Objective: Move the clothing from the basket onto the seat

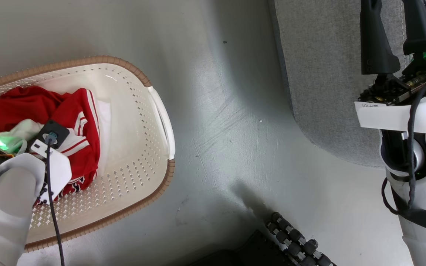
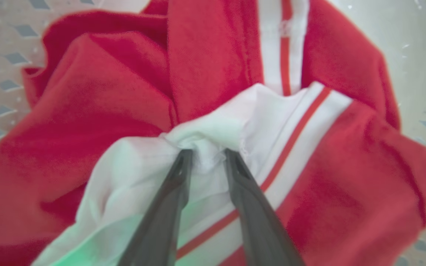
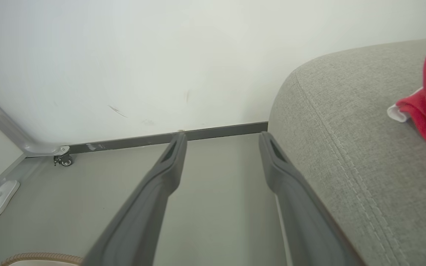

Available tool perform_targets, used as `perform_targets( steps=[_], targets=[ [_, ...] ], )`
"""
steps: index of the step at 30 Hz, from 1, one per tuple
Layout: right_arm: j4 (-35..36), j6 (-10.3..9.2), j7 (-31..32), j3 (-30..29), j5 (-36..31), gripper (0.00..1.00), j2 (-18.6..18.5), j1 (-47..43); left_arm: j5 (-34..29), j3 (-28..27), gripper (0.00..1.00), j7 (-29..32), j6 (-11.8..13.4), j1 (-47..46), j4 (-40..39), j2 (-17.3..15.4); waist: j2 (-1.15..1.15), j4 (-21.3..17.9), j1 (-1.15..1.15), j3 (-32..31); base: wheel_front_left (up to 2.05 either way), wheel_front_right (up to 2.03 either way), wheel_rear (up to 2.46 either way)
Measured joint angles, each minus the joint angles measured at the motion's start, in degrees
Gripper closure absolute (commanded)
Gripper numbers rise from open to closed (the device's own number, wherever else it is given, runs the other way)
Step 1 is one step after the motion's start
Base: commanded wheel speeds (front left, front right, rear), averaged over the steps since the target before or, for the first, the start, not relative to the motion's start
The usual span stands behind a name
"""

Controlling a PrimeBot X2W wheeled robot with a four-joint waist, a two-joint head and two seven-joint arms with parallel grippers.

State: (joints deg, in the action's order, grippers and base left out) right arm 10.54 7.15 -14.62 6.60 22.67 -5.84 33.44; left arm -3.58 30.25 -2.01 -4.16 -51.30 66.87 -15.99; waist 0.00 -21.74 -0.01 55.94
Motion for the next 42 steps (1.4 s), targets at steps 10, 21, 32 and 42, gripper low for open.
perform_targets(
  steps=[10, 21, 32, 42],
  targets=[
    [-0.16, 0.00, 0.00, -0.29, -0.03, 0.00, 0.02, 1.23, 0.60, -0.23, 1.00, -1.66, -0.02, -0.02, 0.49, 1.52, 0.00, 0.09, 0.00, -1.00, 0.00, 0.00, 0.00],
    [-0.24, 0.00, 0.00, -0.33, -0.30, 0.00, 0.11, 1.25, 2.93, -1.75, 1.00, -6.91, -0.90, -0.04, 0.79, 3.00, 0.00, 0.62, 0.00, -3.38, 0.00, 0.00, 0.00],
    [-0.53, 0.00, 0.00, -1.03, -0.65, 0.00, -0.14, 1.20, 4.59, -2.07, 1.00, -10.70, -1.04, 0.02, 0.11, 6.53, 0.00, 1.58, 0.00, -6.63, 0.00, 0.00, 0.00],
    [-1.38, 0.00, -0.01, -1.36, -0.99, 0.00, -1.16, 1.07, 5.47, -2.50, 1.00, -11.83, -1.57, 1.15, -0.92, 7.23, 0.00, 2.71, 0.00, -9.98, 0.00, 0.00, 0.00]
  ],
)
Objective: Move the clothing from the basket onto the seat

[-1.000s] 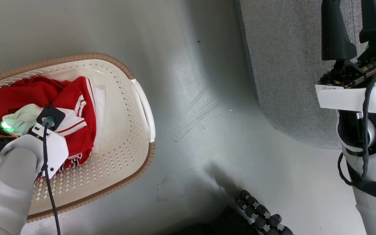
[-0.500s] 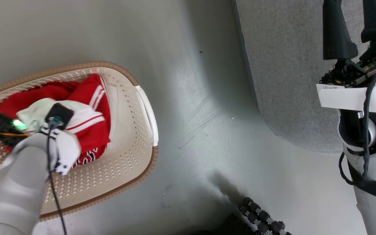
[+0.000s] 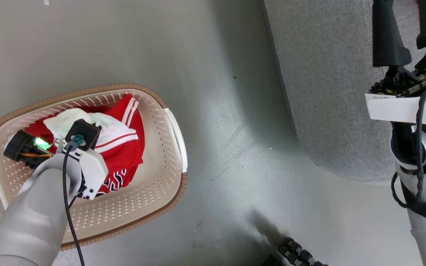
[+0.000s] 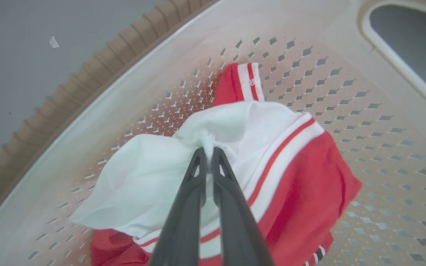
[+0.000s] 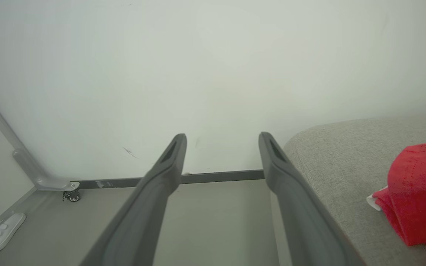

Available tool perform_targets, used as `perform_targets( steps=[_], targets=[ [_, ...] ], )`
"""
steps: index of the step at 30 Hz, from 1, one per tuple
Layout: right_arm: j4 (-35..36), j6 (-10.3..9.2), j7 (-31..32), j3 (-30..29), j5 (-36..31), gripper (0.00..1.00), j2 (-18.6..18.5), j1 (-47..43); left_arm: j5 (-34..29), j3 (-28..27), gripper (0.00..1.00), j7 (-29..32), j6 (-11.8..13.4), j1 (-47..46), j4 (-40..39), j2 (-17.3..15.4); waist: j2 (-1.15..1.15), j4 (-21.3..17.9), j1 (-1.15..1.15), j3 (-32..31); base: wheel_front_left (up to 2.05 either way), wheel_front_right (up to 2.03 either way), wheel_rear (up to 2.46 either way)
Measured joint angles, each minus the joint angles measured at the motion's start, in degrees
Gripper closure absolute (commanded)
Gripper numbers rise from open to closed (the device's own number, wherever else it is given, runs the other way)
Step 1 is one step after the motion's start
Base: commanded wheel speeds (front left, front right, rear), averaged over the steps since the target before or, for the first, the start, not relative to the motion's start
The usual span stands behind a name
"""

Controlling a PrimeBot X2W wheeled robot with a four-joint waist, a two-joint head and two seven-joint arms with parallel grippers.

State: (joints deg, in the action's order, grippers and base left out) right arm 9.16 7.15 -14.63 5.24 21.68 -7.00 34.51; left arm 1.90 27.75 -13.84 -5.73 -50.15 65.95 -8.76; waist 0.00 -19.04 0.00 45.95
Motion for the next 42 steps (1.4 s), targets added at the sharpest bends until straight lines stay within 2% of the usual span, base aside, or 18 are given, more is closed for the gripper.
perform_targets(
  steps=[9, 18, 42],
  targets=[
    [-0.68, 0.00, 0.00, -0.63, -0.08, 0.00, -0.59, -0.48, 3.32, -2.05, 1.00, -0.43, -0.30, 3.14, -2.44, 1.52, 0.00, 1.12, 0.00, -4.00, 0.00, 0.00, 0.00],
    [-1.96, 0.00, 0.00, -0.71, -0.09, 0.00, -1.41, -2.73, 5.53, -3.26, 1.00, -0.45, -0.49, 6.29, -11.63, 2.85, 0.00, 2.45, 0.00, -8.49, 0.00, 0.00, 0.00],
    [-4.81, -0.01, 0.00, -0.33, -0.16, 0.00, -4.14, -9.78, 9.14, -5.69, 1.00, -0.45, -1.05, 18.46, -28.61, 3.77, 0.00, 6.69, 0.00, -21.54, 0.00, 0.00, 0.00]
  ],
)
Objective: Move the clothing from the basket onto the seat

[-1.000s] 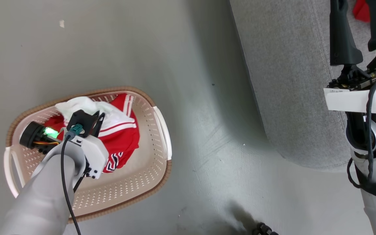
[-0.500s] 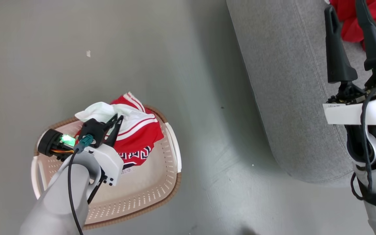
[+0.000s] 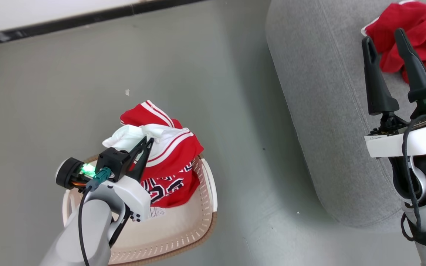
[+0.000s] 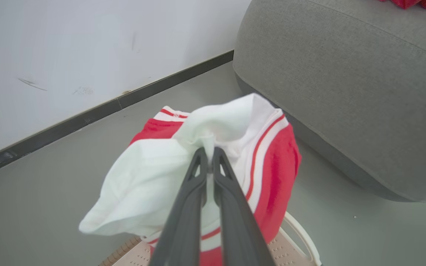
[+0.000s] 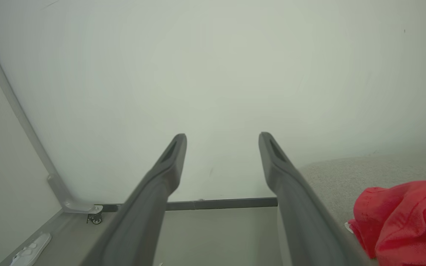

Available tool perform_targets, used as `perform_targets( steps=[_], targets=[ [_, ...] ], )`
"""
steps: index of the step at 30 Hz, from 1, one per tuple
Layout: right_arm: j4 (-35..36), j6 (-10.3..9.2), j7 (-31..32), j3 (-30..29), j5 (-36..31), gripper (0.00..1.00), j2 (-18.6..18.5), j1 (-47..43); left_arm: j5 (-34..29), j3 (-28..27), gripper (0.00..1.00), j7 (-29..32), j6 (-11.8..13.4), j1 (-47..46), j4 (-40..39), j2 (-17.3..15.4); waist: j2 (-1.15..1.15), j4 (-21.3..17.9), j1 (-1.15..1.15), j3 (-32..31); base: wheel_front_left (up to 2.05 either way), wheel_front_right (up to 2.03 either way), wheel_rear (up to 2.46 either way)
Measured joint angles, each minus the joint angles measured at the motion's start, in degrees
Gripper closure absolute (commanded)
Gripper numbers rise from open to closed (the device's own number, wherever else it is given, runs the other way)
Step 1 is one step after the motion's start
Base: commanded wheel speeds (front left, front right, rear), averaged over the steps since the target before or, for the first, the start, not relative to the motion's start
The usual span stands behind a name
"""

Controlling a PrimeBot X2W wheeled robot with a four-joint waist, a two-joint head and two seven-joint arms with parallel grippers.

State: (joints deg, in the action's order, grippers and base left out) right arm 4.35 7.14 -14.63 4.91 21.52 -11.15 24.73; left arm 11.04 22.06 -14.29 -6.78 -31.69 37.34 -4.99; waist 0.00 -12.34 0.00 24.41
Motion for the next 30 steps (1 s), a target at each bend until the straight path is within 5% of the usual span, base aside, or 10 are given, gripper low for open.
perform_targets(
  steps=[30],
  targets=[
    [-4.97, 0.00, 0.01, 8.86, 1.77, 0.00, -1.78, -10.66, 5.28, 0.86, 1.00, 0.00, -0.49, 7.57, -11.00, 1.80, 0.00, 5.26, 0.00, -15.64, 0.00, 0.00, 0.00]
  ],
)
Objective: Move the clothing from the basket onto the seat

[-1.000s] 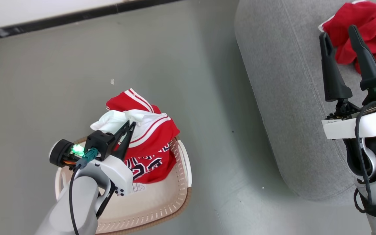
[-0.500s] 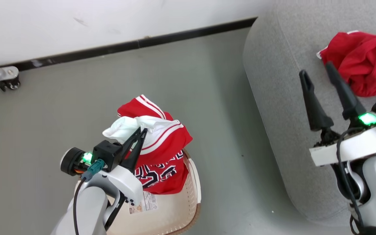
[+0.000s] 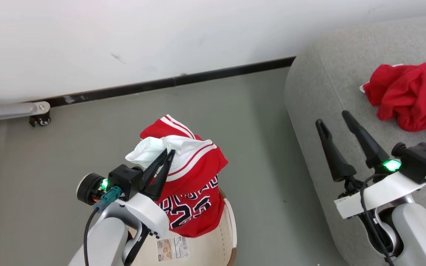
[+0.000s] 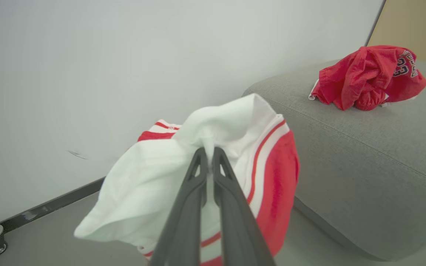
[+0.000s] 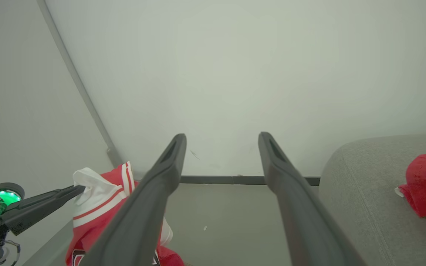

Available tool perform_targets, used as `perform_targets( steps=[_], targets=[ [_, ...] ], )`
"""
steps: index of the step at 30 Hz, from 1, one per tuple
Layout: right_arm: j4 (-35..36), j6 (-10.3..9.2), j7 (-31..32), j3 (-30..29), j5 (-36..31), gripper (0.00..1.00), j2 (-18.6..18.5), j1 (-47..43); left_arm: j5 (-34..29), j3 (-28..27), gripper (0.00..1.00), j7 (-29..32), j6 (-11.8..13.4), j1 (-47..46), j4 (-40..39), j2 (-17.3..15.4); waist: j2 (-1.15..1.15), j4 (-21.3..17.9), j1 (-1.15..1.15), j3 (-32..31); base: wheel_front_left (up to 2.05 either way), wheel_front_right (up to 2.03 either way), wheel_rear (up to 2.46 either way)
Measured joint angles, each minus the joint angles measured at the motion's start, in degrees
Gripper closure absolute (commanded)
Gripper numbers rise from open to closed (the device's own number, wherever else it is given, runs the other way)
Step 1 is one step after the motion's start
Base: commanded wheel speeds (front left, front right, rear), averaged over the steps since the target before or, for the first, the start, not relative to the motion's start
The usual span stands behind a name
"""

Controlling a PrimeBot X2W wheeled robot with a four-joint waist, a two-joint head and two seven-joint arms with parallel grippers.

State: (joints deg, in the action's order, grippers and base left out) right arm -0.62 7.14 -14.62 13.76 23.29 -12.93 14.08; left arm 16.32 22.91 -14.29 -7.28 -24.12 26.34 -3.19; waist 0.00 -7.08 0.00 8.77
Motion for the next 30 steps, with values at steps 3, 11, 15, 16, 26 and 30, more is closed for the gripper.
perform_targets(
  steps=[3, 11, 15, 16, 26, 30],
  targets=[
    [-0.13, 0.00, 0.00, 0.94, 0.43, 0.00, -0.11, -0.10, 1.00, 0.82, 1.00, 0.00, 0.00, 0.01, -0.20, 0.05, 0.00, 0.48, 0.00, -1.23, 0.00, 0.00, 0.00],
    [-1.98, 0.00, 0.00, 4.27, 1.76, 0.00, -0.80, -3.48, 2.04, 4.63, 1.00, 0.00, -0.01, 0.00, -0.73, 0.46, 0.00, 1.69, 0.00, -4.13, 0.00, 0.00, 0.00],
    [-2.50, 0.00, 0.00, 6.00, 2.46, 0.00, -1.44, -3.57, 2.44, 5.78, 1.00, 0.00, -0.01, -0.01, -0.75, 0.47, 0.00, 2.17, 0.00, -5.05, 0.00, 0.00, 0.00],
    [-3.11, 0.00, 0.00, 6.82, 2.67, 0.00, -1.57, -3.61, 2.58, 6.14, 1.00, 0.00, -0.01, -0.02, -0.78, 0.48, 0.00, 2.32, 0.00, -5.34, 0.00, 0.00, 0.00],
    [-6.59, 0.01, 0.00, 17.84, 5.25, 0.00, -3.10, -5.62, 4.98, 9.96, 1.00, 0.19, -0.01, -0.97, -1.45, 0.58, 0.00, 4.04, 0.00, -7.64, 0.00, 0.00, 0.00],
    [-8.71, 0.01, 0.00, 20.62, 6.34, 0.00, -3.14, -5.55, 5.50, 11.47, 1.00, 0.59, -0.01, -2.39, -2.26, 0.69, 0.00, 4.76, 0.00, -8.31, 0.00, 0.00, 0.00]
  ],
)
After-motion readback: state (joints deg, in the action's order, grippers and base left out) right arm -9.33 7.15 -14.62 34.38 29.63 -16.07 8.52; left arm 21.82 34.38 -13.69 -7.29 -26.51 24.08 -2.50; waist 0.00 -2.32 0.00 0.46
